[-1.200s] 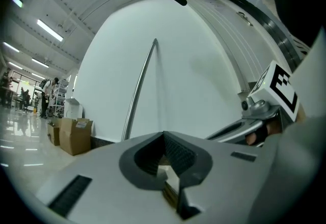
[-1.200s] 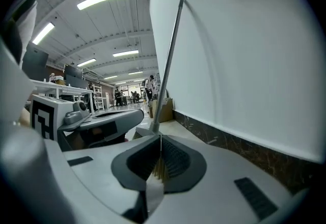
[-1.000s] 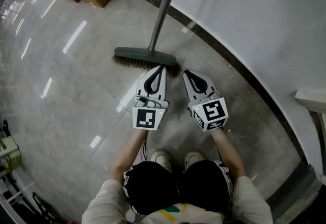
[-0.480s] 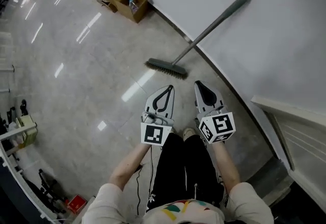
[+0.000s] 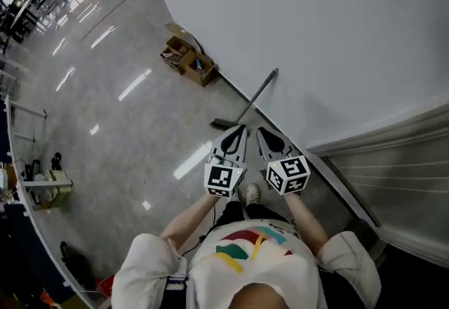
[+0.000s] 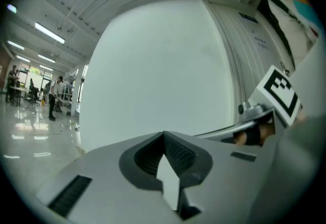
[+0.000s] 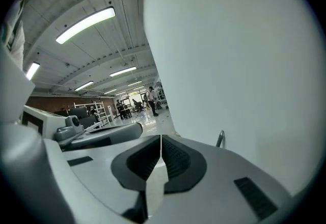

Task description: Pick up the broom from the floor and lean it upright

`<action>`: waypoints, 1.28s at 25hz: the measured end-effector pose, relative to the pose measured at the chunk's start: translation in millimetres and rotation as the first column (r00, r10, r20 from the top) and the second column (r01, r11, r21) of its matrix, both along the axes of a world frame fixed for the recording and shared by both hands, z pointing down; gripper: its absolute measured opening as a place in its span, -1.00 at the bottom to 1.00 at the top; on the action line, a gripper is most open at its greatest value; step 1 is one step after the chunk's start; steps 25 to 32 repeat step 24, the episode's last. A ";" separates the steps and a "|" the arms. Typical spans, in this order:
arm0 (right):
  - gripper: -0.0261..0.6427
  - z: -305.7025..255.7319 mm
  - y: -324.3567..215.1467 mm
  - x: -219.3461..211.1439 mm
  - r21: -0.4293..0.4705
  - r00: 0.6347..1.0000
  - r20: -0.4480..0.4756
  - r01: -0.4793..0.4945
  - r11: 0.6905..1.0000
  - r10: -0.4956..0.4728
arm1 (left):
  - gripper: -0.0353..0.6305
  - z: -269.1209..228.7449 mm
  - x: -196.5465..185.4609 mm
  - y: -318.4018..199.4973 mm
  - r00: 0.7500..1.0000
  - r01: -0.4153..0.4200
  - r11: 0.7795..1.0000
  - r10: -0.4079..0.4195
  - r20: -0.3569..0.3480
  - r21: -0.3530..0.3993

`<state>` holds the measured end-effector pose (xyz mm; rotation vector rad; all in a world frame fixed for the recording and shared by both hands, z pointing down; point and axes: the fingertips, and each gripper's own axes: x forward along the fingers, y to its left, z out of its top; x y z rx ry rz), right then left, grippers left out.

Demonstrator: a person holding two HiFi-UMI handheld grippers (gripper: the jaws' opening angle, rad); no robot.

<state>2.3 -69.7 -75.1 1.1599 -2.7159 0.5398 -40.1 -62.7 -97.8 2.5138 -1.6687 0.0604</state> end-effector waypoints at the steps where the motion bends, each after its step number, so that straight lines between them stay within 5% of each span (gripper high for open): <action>1: -0.88 -10.3 5.4 3.6 0.019 1.000 -0.004 -0.001 1.000 0.001 | -0.76 -6.1 2.3 4.8 1.000 0.027 1.000 -0.027 0.007 0.014; 13: -0.88 -27.8 38.3 20.5 0.076 1.000 -0.023 0.007 0.997 -0.005 | -0.76 5.0 -42.6 59.6 0.978 0.208 0.978 -0.208 -0.021 -0.013; 32: -0.88 -12.2 49.6 0.8 0.056 0.999 -0.019 0.044 0.997 -0.043 | -0.76 5.2 -53.9 70.7 0.980 0.196 0.980 -0.196 0.025 0.019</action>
